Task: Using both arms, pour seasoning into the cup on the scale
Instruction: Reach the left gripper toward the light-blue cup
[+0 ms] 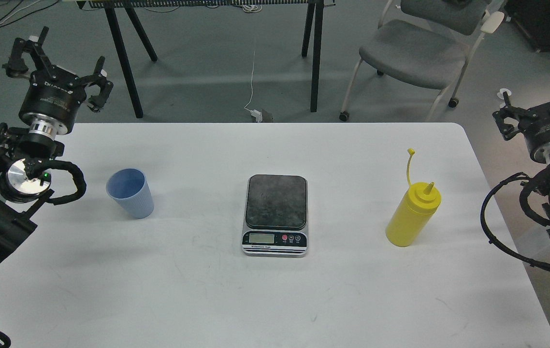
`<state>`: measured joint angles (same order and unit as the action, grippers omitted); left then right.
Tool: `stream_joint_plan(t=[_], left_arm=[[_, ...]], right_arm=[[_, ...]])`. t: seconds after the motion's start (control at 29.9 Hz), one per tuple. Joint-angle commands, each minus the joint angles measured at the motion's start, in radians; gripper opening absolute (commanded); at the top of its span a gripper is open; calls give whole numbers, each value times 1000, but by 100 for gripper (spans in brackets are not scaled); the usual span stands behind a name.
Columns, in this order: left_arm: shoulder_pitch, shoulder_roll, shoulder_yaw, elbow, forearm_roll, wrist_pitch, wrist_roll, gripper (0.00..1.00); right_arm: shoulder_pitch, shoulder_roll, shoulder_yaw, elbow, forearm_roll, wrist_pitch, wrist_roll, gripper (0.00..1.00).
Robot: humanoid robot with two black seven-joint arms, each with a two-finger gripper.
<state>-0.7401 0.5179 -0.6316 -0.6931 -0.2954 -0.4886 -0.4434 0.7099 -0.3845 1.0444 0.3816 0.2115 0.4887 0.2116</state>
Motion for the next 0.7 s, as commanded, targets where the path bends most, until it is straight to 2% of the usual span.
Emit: stream_joint_plan(t=[0.0,0.17,0.23,0.33,0.43,0.6,0.67], left_arm=[[19,28,4,-11,2,0,-1,100],[22,42,-5,-14,1,0,-6,100],[22,70,12,-19,5,0,6,100],[24,152,62,-106,89,0,12,100],[22,231,75,-192,299,0,11,99],[22,292,72,-282,807,0,2,99],[22,321,67,-328,994,40,-1,98]], right_arm=[[0,-2,-7,3,0,0,0,99],[-1,-10,-39,10,-3,0,-3,100],[-6,-17,-55,20,-3,0,-1,100],[-30,-37,-50,57,-1,0,-1,100],[-75,-82,-43,126,-1,0,0,99],[-122,-123,-29,198,0,0,2,99],[-132,-140,-29,226,0,0,2,99]])
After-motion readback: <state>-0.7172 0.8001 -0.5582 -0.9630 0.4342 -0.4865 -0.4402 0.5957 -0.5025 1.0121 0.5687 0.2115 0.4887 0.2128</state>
